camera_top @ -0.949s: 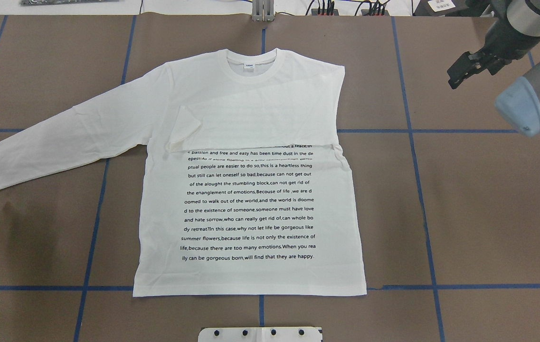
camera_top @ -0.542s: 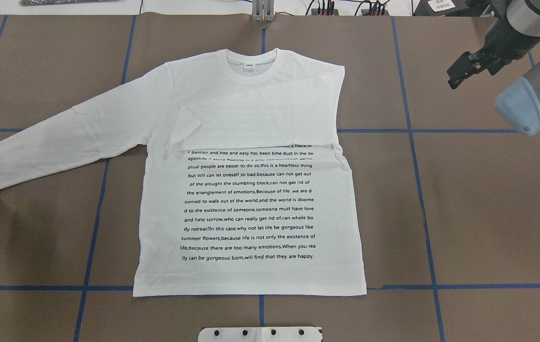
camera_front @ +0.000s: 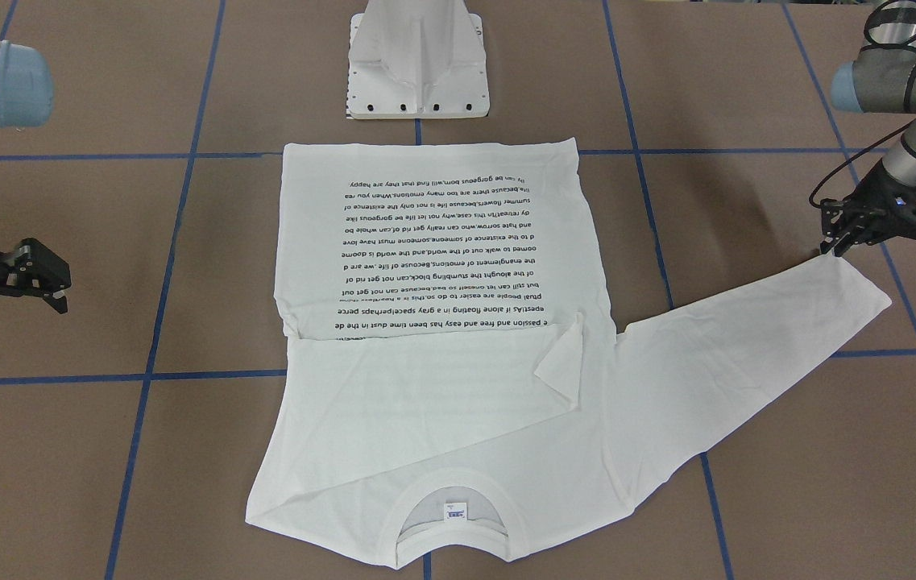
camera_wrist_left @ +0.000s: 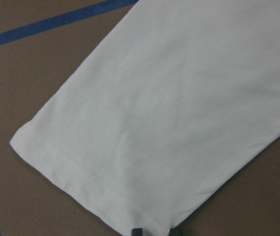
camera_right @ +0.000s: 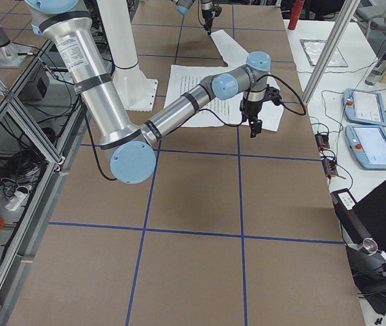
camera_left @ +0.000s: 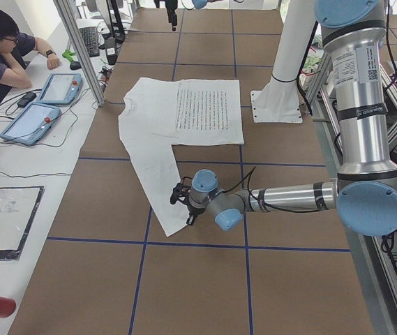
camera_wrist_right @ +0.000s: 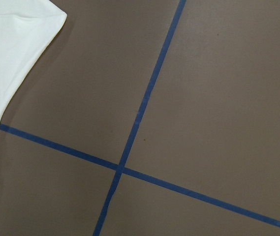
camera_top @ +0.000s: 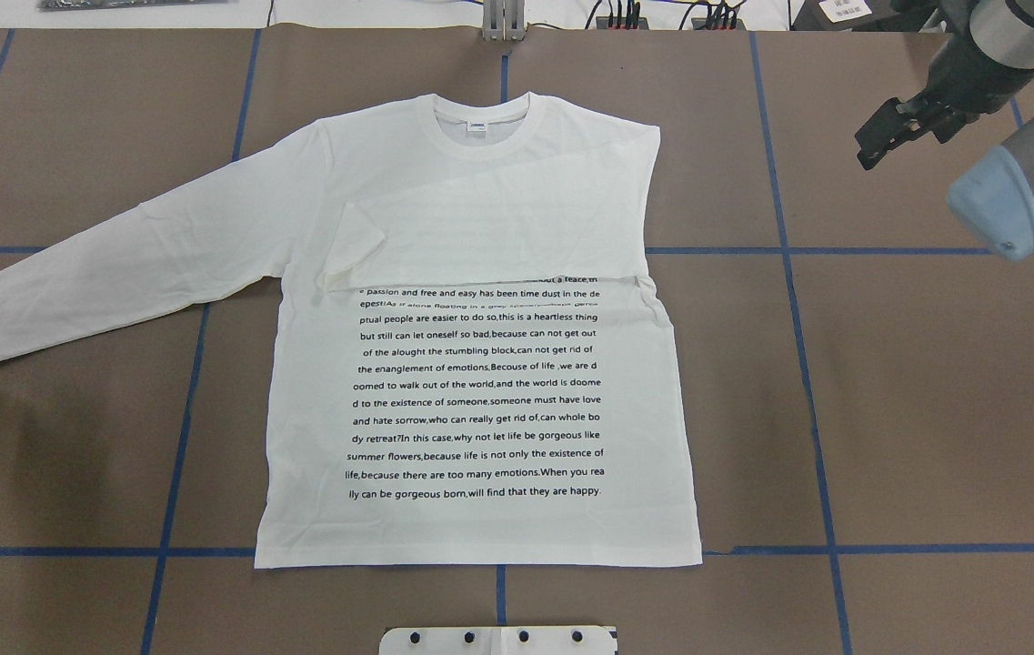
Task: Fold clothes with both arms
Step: 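Release the sleeve and raise the right gripper away from the shirt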
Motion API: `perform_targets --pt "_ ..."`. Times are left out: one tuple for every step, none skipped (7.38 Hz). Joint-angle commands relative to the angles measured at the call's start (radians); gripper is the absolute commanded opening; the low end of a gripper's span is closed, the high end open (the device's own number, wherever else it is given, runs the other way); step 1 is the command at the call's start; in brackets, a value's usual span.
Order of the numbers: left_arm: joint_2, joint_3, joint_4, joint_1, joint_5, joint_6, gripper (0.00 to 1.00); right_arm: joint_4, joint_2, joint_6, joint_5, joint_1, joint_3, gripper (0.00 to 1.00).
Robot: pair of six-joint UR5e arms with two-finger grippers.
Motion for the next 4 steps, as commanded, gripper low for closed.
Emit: perform_targets --pt "-0.003 -0.004 -0.003 0.000 0.000 0.004 0.00 0.000 0.000 0.000 0.000 -0.001 0.000 1.00" --pt "-0.018 -0.014 -0.005 -0.001 0.000 0.006 0.00 0.000 0.000 0.000 0.000 0.000 0.000 1.00" --pt "-0.046 -0.036 -0.003 -0.003 -0.009 0.010 0.00 0.000 0.000 0.000 0.000 -0.001 0.000 1.00" --pt "-0.079 -0.068 0.009 -0.014 -0.030 0.006 0.00 0.002 0.000 0.002 -0.001 0.000 0.000 1.00"
